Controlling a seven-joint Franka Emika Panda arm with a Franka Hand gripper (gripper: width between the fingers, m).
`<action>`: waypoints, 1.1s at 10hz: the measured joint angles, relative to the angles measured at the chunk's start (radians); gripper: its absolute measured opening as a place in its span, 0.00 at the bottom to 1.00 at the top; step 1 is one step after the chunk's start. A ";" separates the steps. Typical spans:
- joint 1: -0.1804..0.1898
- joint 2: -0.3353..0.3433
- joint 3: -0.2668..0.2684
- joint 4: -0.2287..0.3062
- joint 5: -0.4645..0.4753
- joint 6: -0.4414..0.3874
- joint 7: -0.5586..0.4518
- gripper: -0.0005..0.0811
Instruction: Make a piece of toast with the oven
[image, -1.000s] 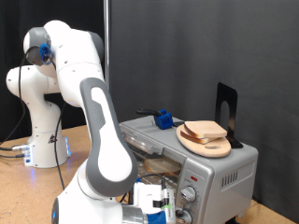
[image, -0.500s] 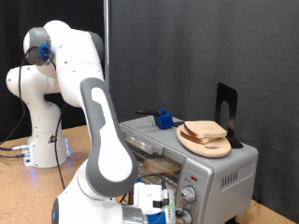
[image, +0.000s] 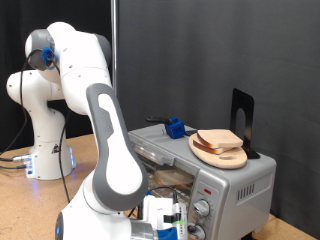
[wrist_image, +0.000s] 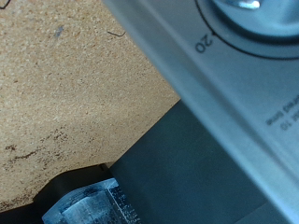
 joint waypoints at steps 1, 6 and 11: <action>0.000 0.000 -0.001 0.002 -0.008 -0.004 -0.020 0.98; 0.002 0.068 -0.018 0.005 -0.078 0.066 -0.164 0.98; -0.031 0.083 -0.003 0.026 -0.025 0.005 -0.114 0.98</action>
